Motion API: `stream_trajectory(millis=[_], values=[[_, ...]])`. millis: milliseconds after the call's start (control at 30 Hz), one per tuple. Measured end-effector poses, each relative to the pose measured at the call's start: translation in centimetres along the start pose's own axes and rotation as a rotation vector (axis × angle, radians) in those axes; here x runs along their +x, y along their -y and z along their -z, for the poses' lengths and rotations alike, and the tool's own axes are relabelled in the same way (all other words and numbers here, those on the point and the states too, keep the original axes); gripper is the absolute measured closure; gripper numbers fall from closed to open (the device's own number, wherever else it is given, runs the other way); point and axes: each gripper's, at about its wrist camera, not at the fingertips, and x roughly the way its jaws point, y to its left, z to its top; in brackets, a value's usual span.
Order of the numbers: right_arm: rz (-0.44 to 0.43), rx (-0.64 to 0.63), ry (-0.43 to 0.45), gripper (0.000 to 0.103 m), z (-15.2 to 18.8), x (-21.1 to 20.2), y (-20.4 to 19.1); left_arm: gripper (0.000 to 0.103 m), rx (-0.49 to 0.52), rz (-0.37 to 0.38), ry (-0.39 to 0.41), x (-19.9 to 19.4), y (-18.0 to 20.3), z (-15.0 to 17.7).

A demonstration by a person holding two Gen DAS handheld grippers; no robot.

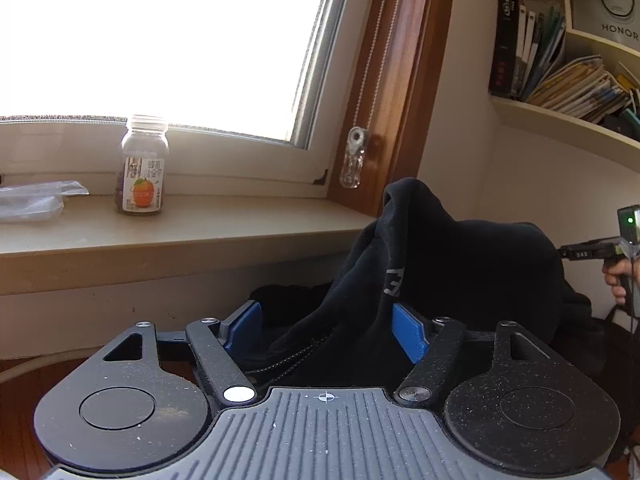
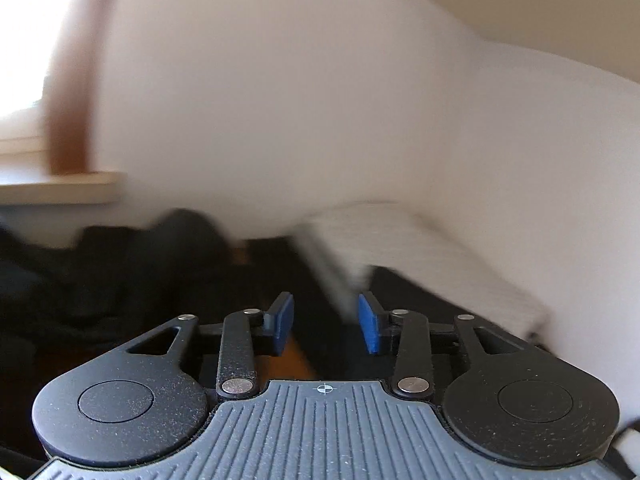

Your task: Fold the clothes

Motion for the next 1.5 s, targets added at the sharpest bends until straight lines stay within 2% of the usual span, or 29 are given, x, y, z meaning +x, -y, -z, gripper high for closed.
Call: stream_trajectory(millis=[267,433,633,733,833,867,933,967,1033,1133,1233,1267,1367,1433,1500], values=[[-0.241,-0.086,0.030,0.065,0.3,-1.9,-9.5,0.025,-0.002,-0.011,0.006,-0.2,-0.2,-0.1],[-0.343,-0.160,0.063,0.065,-2.2,-4.0,-14.6,0.024,-0.001,-0.018,0.009,-0.2,-0.3,-0.1],[-0.404,-0.249,0.114,0.064,-5.5,-5.3,-18.7,0.024,0.001,-0.016,0.008,-0.4,-0.2,-0.2],[-0.383,-0.307,0.128,0.064,-5.5,-5.6,-19.6,0.024,0.008,-0.013,0.026,-0.9,0.0,-0.4],[-0.367,-0.306,0.107,0.064,-4.6,-5.1,-18.7,0.025,0.018,0.000,0.044,-1.5,0.6,-0.5],[-0.360,-0.293,0.097,0.064,-4.2,-4.7,-18.0,0.029,0.028,0.000,0.044,-1.6,0.9,-0.5],[-0.349,-0.263,0.079,0.064,-3.2,-4.4,-16.8,0.055,0.050,0.001,0.043,-1.9,1.6,-0.5],[-0.342,-0.253,0.069,0.063,-2.7,-4.1,-16.3,0.060,0.061,0.001,0.043,-2.0,1.9,-0.4],[-0.326,-0.236,0.050,0.063,-1.3,-4.7,-14.7,0.082,0.070,0.004,0.042,-2.4,2.7,-0.2],[-0.308,-0.209,0.024,0.063,0.3,-4.8,-13.0,0.081,0.064,0.051,0.016,-2.9,4.6,0.4],[-0.303,-0.187,0.002,0.060,1.5,-4.9,-10.9,0.053,0.092,0.070,0.007,-2.9,7.6,1.1],[-0.305,-0.179,0.000,0.056,1.9,-4.9,-10.6,0.051,0.099,0.081,-0.001,-2.7,8.6,1.3],[-0.315,-0.160,-0.001,0.056,2.9,-5.3,-10.2,0.049,0.113,0.121,-0.033,-1.4,11.6,2.1],[-0.325,-0.153,0.002,0.056,3.1,-5.7,-10.1,0.038,0.131,0.141,-0.055,-0.3,13.5,2.5],[-0.336,-0.150,0.009,0.056,3.3,-6.0,-10.2,0.031,0.158,0.153,-0.064,0.8,15.1,2.9]])
